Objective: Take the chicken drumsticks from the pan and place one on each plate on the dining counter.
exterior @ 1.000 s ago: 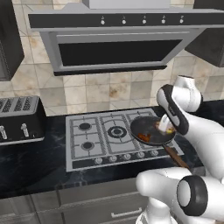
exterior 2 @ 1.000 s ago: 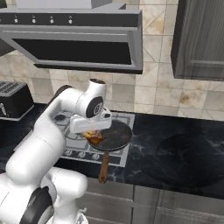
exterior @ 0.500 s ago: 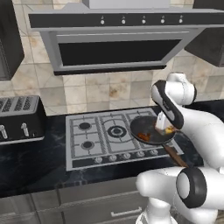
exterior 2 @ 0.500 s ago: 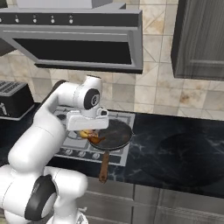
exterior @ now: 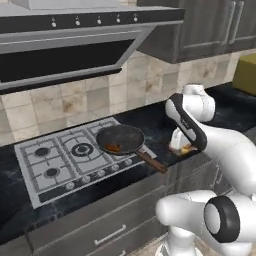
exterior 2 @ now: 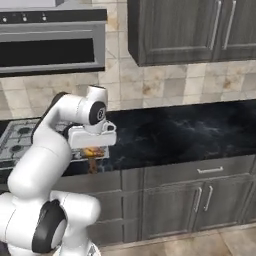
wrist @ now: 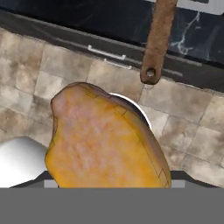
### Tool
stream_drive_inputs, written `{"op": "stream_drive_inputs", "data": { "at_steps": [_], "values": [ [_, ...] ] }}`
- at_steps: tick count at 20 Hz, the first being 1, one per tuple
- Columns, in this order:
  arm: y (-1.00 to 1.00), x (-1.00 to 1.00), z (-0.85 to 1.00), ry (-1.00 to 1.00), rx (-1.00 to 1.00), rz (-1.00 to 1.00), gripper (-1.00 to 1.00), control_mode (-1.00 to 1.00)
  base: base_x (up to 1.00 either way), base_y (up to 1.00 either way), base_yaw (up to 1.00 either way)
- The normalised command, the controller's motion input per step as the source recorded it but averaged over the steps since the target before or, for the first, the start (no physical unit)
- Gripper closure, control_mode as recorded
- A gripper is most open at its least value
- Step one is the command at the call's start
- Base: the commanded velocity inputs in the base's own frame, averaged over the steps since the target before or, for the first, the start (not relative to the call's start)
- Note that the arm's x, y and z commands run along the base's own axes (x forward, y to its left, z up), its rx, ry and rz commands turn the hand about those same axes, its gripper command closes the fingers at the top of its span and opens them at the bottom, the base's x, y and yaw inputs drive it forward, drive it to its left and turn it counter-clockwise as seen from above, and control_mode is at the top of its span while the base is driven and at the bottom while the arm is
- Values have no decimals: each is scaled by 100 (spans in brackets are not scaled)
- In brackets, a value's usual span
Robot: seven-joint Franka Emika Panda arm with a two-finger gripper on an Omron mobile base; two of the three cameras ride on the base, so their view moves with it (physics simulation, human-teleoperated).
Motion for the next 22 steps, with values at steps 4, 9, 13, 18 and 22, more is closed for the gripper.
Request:
{"op": "stream_drive_inputs", "data": {
  "at_steps": [4, 9, 13, 18, 22],
  "values": [
    [0, 0, 0, 0, 0, 0, 100, 100, 0, 17, -100],
    [0, 0, 0, 0, 0, 0, 100, 100, 0, 15, -100],
    [0, 0, 0, 0, 0, 0, 100, 100, 0, 13, -100],
    [0, 0, 0, 0, 0, 0, 100, 100, 0, 12, -100],
    [0, 0, 0, 0, 0, 0, 100, 100, 0, 11, -100]
  ]
}}
